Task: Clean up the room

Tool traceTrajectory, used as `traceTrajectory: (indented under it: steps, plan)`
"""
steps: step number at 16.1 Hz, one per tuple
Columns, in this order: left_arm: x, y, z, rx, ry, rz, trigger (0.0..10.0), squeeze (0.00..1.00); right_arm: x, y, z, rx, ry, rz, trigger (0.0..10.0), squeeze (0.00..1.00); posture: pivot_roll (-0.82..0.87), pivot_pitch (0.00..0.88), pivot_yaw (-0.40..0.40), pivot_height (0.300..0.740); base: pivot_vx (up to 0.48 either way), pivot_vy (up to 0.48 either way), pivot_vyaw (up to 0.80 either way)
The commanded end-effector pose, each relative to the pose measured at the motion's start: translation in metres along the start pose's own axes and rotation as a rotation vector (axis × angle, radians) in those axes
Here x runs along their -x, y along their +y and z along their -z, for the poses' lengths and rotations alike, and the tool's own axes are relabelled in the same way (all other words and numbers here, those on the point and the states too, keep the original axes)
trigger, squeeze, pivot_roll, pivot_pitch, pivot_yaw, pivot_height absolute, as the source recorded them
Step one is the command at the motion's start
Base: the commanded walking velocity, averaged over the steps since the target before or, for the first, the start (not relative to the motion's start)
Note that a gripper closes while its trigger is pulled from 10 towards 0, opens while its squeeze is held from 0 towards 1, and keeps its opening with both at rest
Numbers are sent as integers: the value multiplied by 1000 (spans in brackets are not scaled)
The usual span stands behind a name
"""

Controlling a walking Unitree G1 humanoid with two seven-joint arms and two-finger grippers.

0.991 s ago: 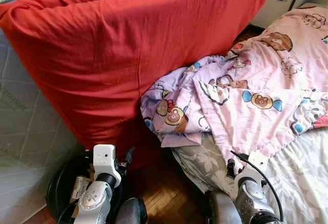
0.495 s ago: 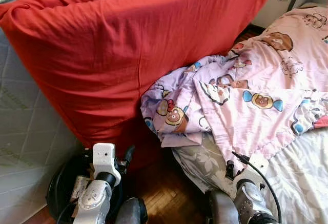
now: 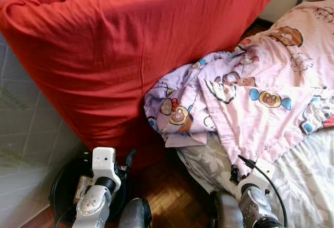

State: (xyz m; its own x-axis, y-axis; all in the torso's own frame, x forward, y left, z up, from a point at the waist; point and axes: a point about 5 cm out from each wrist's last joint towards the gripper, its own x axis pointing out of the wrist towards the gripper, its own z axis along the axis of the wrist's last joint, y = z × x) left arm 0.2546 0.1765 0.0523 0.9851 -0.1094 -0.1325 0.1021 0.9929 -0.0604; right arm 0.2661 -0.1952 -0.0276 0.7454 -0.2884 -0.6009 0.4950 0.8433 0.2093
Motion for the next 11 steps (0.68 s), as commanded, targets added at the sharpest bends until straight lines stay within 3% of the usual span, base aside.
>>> traceTrajectory:
  steps: [1, 6, 11]
  plan:
    - [5, 4, 3, -19, 25, -1, 10000, 0, 2, -1, 11, -9, 45, 1, 10000, 0, 79, 161, 118, 615, 0, 0, 0]
    - [6, 4, 2, -27, 33, 2, 10000, 0, 2, 18, 2, -30, 3, -134, 10000, 0, 83, 165, 122, 615, 0, 0, 0]
    - [7, 3, 2, -29, 36, 3, 10000, 0, 2, 18, 2, -35, -1, -140, 10000, 0, 86, 161, 121, 615, 0, 0, 0]
